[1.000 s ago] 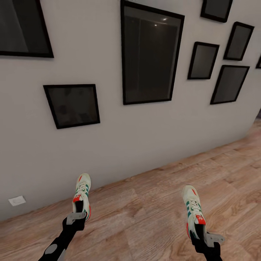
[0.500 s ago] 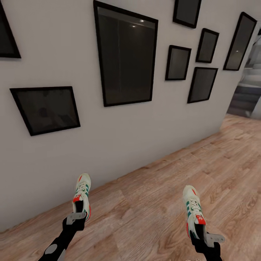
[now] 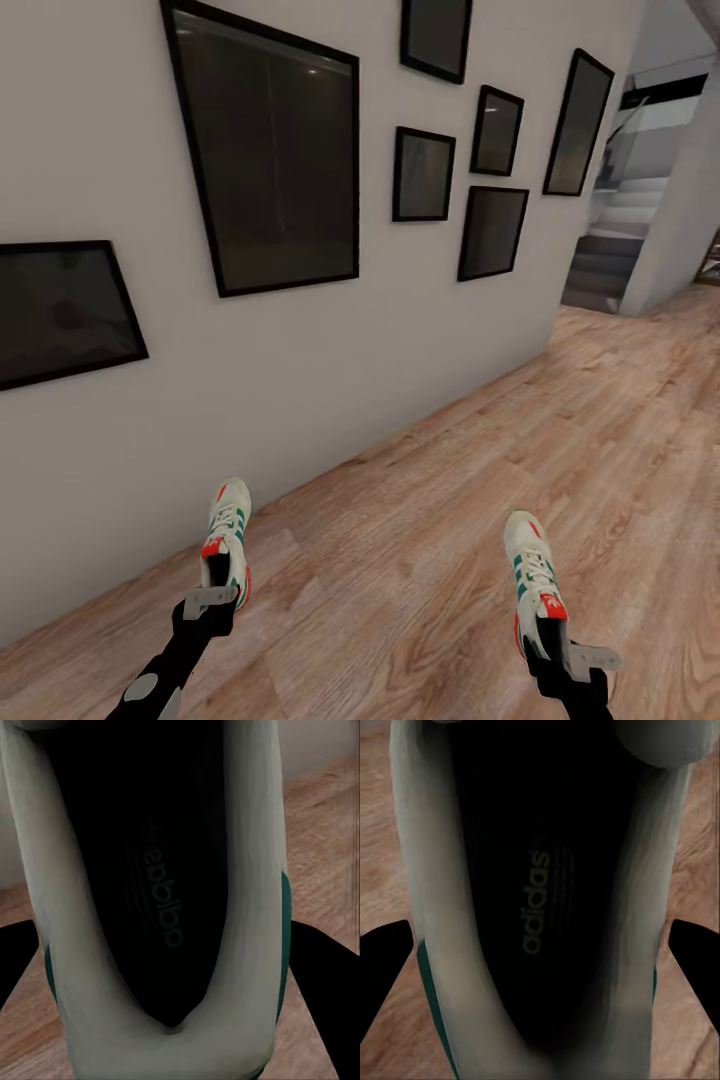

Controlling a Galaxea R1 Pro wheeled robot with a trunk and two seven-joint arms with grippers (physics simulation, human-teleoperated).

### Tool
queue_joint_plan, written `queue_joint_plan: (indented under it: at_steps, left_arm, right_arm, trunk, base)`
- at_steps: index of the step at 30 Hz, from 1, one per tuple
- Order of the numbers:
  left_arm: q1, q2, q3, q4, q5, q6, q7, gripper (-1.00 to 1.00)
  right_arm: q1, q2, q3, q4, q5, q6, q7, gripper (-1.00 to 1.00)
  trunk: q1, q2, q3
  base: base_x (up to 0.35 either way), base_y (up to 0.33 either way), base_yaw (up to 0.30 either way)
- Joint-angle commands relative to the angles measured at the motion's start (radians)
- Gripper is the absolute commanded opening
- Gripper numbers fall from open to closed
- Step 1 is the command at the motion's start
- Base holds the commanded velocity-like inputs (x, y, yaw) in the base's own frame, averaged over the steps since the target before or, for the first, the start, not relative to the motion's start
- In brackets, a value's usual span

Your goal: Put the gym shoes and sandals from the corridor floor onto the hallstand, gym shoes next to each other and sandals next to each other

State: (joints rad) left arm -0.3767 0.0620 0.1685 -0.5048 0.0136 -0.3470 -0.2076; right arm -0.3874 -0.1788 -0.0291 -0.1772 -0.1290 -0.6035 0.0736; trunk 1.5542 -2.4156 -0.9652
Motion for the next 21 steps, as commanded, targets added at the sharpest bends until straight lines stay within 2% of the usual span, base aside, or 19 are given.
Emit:
queue_joint_plan:
  at_steps: [1, 6, 21]
  left_arm:
    - [-0.001, -0.001, 0.006, 0.0, 0.002, -0.001, -0.01, -1.0]
    - [-0.001, -0.001, 0.006, 0.0, 0.002, -0.001, -0.01, -1.0]
    - [-0.001, -0.001, 0.006, 0.006, 0.002, -0.001, -0.01, -1.0]
  right_arm:
    - [-0.001, 0.0, -0.003, 0.001, -0.008, -0.002, 0.008, -1.0]
    - [0.0, 0.0, -0.003, 0.001, -0.009, -0.002, 0.008, -1.0]
    - [-0.001, 0.0, -0.003, 0.001, -0.009, -0.002, 0.007, -1.0]
  trunk:
    - [0.0, 0.0, -0.001]
    - [0.0, 0.0, -0.001]
    - [0.0, 0.0, -0.001]
  base:
    - [0.038, -0.265, -0.044]
    - [0.094, -0.265, -0.117]
    - [0.215, -0.206, -0.265]
